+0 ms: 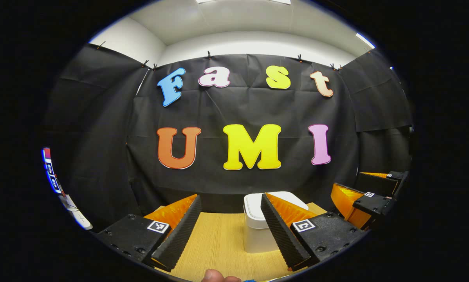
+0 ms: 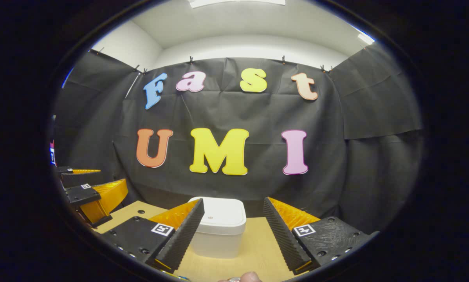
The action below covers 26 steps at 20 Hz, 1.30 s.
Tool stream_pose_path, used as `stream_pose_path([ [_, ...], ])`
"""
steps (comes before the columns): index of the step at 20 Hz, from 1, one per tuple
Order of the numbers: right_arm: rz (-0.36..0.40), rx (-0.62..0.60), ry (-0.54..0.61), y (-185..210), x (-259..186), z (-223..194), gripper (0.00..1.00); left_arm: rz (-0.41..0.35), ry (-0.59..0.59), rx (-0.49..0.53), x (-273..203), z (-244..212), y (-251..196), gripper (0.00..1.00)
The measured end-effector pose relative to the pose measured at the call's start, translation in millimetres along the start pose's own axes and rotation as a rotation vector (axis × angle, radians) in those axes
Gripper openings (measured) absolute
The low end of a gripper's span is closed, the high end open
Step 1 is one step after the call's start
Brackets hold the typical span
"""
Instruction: Press the lid of the desktop garbage bin to open it, pick up the crumpled paper on the desktop and throw it into the bin, then pick up the pop can on the desktop and drop it into the bin, and finally close the garbage bin lid.
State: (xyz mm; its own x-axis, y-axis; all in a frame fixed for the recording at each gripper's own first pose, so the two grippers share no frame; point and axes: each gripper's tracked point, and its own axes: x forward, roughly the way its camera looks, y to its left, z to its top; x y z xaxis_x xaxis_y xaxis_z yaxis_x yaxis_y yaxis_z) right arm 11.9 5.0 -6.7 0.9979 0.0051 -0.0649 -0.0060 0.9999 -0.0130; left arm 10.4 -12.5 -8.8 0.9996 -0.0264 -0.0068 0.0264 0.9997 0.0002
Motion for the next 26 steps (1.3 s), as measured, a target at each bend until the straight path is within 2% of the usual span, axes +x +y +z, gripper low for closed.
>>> stream_pose_path([
  [6,-0.005,-0.02,0.064,-5.9,13.1,-15.1,0.95,-0.012,-0.005,0.007,-1.2,0.6,-6.9,0.98],
  [10,0.018,-0.019,0.162,-3.9,42.8,-42.4,0.95,-0.002,0.01,0.004,-0.9,-4.7,-8.1,0.98],
  [13,0.027,-0.027,0.199,-2.0,64.2,-48.1,0.95,0.009,0.012,0.004,1.8,-4.2,-7.4,0.98],
  [16,0.059,-0.03,0.232,7.0,86.3,-54.4,0.98,0.022,0.033,0.012,6.1,-12.4,-7.9,0.98],
  [17,0.076,-0.033,0.25,10.4,95.8,-57.9,0.95,0.03,0.043,0.012,7.1,-16.1,-6.6,0.98],
  [21,0.107,-0.032,0.31,20.5,124.0,-73.3,0.96,0.062,0.069,0.008,9.0,-23.3,-0.4,0.98],
  [22,0.117,-0.029,0.323,23.5,130.3,-78.3,0.86,0.071,0.071,0.008,9.0,-23.9,2.1,0.98],
  [23,0.124,-0.031,0.34,26.5,137.1,-83.1,0.81,0.079,0.075,0.006,10.1,-24.9,3.0,0.98],
  [25,0.125,-0.048,0.361,26.8,146.9,-89.4,0.63,0.092,0.085,-0.003,9.7,-28.8,6.2,0.98],
  [26,0.124,-0.057,0.367,26.8,152.3,-92.4,0.43,0.099,0.093,-0.007,11.1,-31.7,6.9,0.98],
])
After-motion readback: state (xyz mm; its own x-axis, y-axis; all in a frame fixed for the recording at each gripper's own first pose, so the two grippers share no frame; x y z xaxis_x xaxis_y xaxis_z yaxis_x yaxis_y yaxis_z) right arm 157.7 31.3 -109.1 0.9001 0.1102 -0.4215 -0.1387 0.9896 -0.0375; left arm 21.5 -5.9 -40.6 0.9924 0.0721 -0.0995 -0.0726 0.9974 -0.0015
